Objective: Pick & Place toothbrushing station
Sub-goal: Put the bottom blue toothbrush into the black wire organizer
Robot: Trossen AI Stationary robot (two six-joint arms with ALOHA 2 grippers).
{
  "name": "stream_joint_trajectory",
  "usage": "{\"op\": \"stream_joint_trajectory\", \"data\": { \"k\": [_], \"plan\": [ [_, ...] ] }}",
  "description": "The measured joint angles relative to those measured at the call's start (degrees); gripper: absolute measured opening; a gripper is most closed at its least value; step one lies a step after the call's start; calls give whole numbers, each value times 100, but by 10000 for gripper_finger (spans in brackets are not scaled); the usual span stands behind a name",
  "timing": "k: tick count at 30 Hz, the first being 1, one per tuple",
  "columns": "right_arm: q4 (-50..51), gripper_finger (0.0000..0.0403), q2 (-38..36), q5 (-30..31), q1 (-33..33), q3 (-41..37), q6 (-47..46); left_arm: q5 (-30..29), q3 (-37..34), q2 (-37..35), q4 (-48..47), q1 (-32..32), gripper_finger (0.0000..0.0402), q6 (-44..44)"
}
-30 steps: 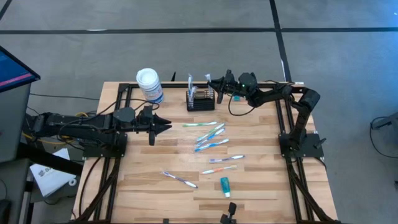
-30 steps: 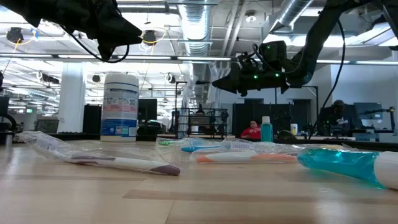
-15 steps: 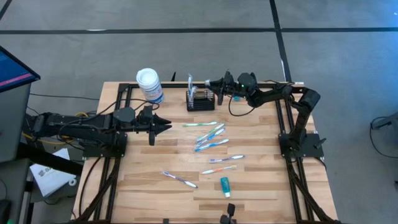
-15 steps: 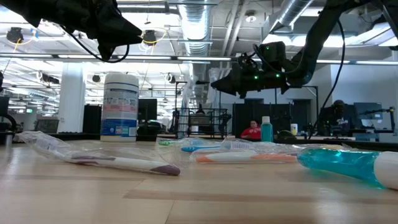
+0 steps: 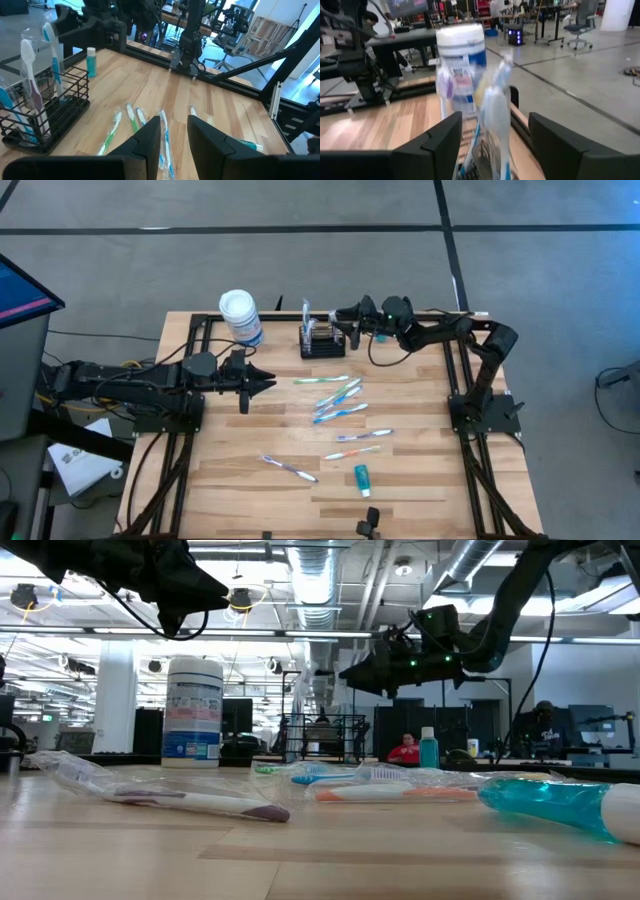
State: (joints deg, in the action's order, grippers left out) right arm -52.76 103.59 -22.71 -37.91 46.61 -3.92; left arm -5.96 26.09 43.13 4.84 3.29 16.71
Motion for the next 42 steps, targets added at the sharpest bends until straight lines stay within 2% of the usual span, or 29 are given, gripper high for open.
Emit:
{"op": "stream_joint_trajectory", "data": {
  "k": [5, 21, 30, 42],
  "plan": [
    [561, 233, -381, -1, -47, 2, 120, 2, 0, 0, -1, 0, 92, -26],
    [3218, 221, -1423, 13, 76, 2, 304, 2, 0, 0, -2, 0, 92, -42],
    [4289, 221, -1855, 7, 596, 2, 393, 2, 0, 0, -2, 0, 92, -41],
    [5421, 221, -1858, 186, 1603, 2, 485, 2, 0, 0, -3, -1, 92, -39]
  ]
}}
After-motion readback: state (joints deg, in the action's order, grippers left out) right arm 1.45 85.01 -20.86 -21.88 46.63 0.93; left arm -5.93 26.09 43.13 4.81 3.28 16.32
